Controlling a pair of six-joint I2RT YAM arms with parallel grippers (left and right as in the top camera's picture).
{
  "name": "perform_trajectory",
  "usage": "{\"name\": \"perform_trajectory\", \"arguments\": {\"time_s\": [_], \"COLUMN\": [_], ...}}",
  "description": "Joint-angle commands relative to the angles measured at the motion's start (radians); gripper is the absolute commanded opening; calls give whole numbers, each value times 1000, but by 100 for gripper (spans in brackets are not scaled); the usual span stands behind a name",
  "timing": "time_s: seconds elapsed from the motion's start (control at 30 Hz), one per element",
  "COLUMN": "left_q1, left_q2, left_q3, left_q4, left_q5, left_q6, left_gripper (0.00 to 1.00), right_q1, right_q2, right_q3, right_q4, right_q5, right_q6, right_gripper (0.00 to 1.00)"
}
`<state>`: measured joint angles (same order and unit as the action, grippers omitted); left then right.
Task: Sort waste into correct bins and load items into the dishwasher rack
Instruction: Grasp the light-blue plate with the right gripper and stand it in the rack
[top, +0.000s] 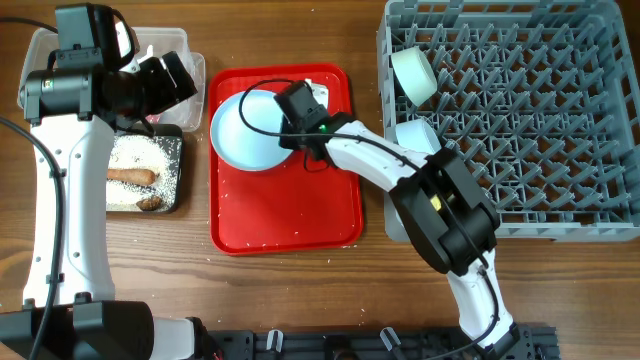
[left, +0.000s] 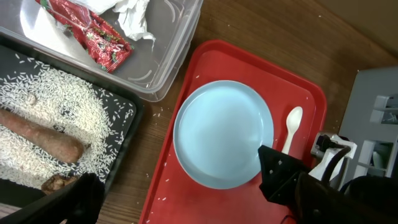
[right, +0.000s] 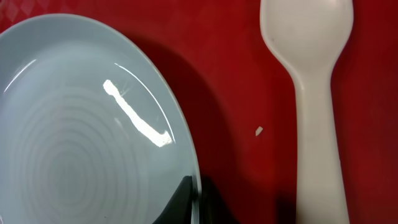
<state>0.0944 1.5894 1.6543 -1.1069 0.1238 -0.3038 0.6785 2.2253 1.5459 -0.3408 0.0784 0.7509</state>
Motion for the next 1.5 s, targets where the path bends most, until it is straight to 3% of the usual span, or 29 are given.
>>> {"name": "perform_trajectory", "arguments": {"time_s": [0.0, 0.17, 0.27, 0.47, 0.53, 0.63, 0.77, 0.87, 0.97, 1.03, 1.07, 1.13, 1.2, 1.27, 1.3, 1.33, 1.4, 1.47], "left_q1": [1, 1, 1, 1, 1, 1, 1, 1, 1, 1, 1, 1, 1, 1, 1, 1, 1, 1], "left_q2": [-11, -11, -11, -11, -11, -11, -11, -11, -11, -11, -11, -11, -11, -11, -11, -11, -11, -11], "left_q3": [3, 3, 3, 3, 3, 3, 3, 3, 3, 3, 3, 3, 3, 3, 3, 3, 3, 3], "left_q4": [2, 2, 2, 2, 2, 2, 2, 2, 2, 2, 2, 2, 2, 2, 2, 2, 2, 2], "left_q5": [-6, -6, -6, -6, -6, -6, -6, -6, -6, -6, -6, -6, -6, -6, -6, -6, -6, -6], "left_q6": [5, 5, 5, 5, 5, 5, 5, 5, 5, 5, 5, 5, 5, 5, 5, 5, 5, 5], "left_gripper": [100, 100, 100, 100, 100, 100, 100, 100, 100, 100, 100, 100, 100, 100, 100, 100, 100, 100], "right_q1": [-25, -35, -51, -193, -286, -427, -523, -538, -538, -538, -538, -532, -500, -467, -454, -449, -423, -330], "right_q2": [-72, -346, -525, -663, -663, -646, -571, -485, -426, -422, -423, -457, -557, -654, -675, -667, -623, -478], "right_q3": [1, 1, 1, 1, 0, -28, -68, -68, -68, -68, -67, -48, -21, -21, -21, -27, -62, -69], "right_q4": [-68, -129, -264, -305, -324, -351, -311, -222, -164, -157, -140, -134, -136, -136, -124, -78, 20, 61], "right_q5": [-28, 129, 573, 1075, 1039, 787, 628, 626, 519, 353, 349, 372, 283, -95, -399, -551, -619, -500], "right_q6": [-27, -253, -360, -713, -914, -1192, -1276, -1329, -1324, -1293, -1226, -1092, -927, -811, -783, -676, -468, -381], "right_gripper": [4, 4, 4, 4, 4, 4, 4, 4, 4, 62, 77, 95, 100, 100, 100, 100, 100, 93]}}
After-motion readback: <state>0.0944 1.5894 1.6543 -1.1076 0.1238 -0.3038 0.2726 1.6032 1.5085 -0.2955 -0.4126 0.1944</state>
